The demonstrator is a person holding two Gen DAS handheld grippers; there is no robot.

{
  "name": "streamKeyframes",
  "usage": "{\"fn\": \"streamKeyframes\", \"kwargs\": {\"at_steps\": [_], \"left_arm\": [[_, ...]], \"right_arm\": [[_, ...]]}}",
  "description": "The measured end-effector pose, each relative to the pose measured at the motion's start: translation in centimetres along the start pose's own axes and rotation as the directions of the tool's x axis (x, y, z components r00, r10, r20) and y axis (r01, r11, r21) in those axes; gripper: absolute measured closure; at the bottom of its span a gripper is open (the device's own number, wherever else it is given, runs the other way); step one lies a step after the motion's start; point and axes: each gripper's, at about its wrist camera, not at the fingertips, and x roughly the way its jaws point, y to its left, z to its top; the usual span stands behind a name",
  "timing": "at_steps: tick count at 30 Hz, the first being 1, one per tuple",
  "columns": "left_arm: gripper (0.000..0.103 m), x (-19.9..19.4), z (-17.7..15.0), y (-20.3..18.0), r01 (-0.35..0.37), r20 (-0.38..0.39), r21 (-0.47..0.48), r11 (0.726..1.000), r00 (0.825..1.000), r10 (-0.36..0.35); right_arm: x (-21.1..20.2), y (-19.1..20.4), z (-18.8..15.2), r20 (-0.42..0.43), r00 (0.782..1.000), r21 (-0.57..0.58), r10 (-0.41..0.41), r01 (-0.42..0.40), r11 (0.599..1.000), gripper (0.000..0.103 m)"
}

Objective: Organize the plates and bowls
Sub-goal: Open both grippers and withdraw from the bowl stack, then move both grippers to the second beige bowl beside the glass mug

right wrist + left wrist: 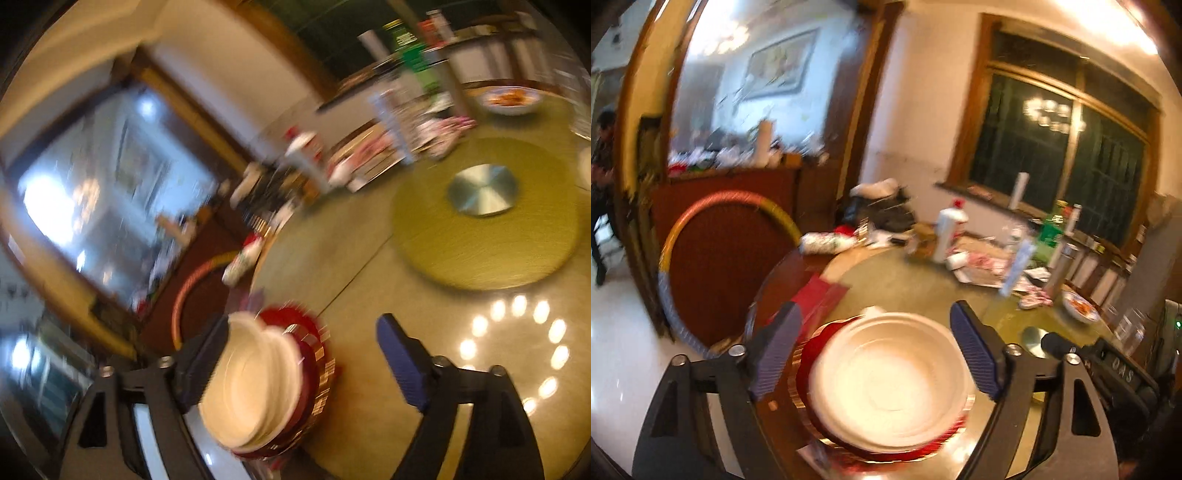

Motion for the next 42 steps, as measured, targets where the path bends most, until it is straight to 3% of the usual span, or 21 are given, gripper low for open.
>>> {"fn": "streamKeyframes", "kwargs": {"at_steps": [2,4,6,9,10,12,15,17,21,28,37,40,42], "left_arm": [[0.018,0.1,-0.4,-1.9,0.052,-0.012,0.046,0.998,0.999,-0.052],[0.017,1.1,-1.2,-4.3,0.139,-0.084,0.091,0.986,0.988,-0.131],[0.017,2.8,-2.2,-6.7,0.226,-0.2,0.11,0.968,0.959,-0.201],[0.017,5.4,-4.0,-10.2,0.321,-0.363,0.099,0.942,0.893,-0.266],[0.017,6.3,-4.7,-11.7,0.351,-0.418,0.092,0.932,0.863,-0.284],[0.017,7.3,-5.6,-13.9,0.386,-0.478,0.082,0.919,0.824,-0.304],[0.017,8.8,-6.9,-17.8,0.447,-0.563,0.036,0.894,0.748,-0.351],[0.017,9.4,-7.6,-20.3,0.471,-0.601,0.023,0.882,0.711,-0.365],[0.017,10.1,-8.8,-24.4,0.498,-0.644,0.009,0.867,0.667,-0.376],[0.018,11.1,-10.5,-30.5,0.496,-0.647,0.044,0.867,0.675,-0.354],[0.018,11.9,-12.1,-35.0,0.512,-0.632,0.11,0.852,0.697,-0.338],[0.018,12.2,-12.6,-35.8,0.5,-0.624,0.127,0.857,0.711,-0.323],[0.018,12.5,-13.2,-36.0,0.496,-0.633,0.127,0.859,0.707,-0.315]], "right_arm": [[-1.7,-2.1,0.6,0.049,0.998,0.051,-0.035,0.033,0.998,0.01],[-3.0,-4.2,1.0,0.052,0.996,0.084,-0.074,0.069,0.994,0.006],[-4.5,-6.4,1.2,0.034,0.994,0.1,-0.105,0.101,0.99,0.006],[-7.1,-9.1,1.3,0.04,0.988,0.115,-0.148,0.143,0.983,0.006],[-8.2,-10.0,1.5,0.049,0.985,0.12,-0.164,0.157,0.98,0.006],[-10.3,-11.8,1.9,0.065,0.978,0.131,-0.199,0.189,0.973,0.006],[-13.6,-15.0,3.2,0.094,0.963,0.191,-0.251,0.23,0.954,0.006],[-15.3,-17.2,4.1,0.106,0.947,0.236,-0.304,0.273,0.933,0.006],[-17.2,-22.1,5.5,0.074,0.931,0.347,-0.359,0.313,0.884,0.006],[-17.6,-27.4,6.8,0.026,0.92,0.435,-0.391,0.342,0.833,0.01],[-16.9,-30.6,8.5,-0.001,0.905,0.468,-0.425,0.376,0.8,0.037],[-16.1,-31.3,8.9,-0.009,0.9,0.477,-0.435,0.386,0.789,0.04],[-15.7,-31.7,8.9,-0.015,0.897,0.487,-0.441,0.392,0.78,0.041]]}}
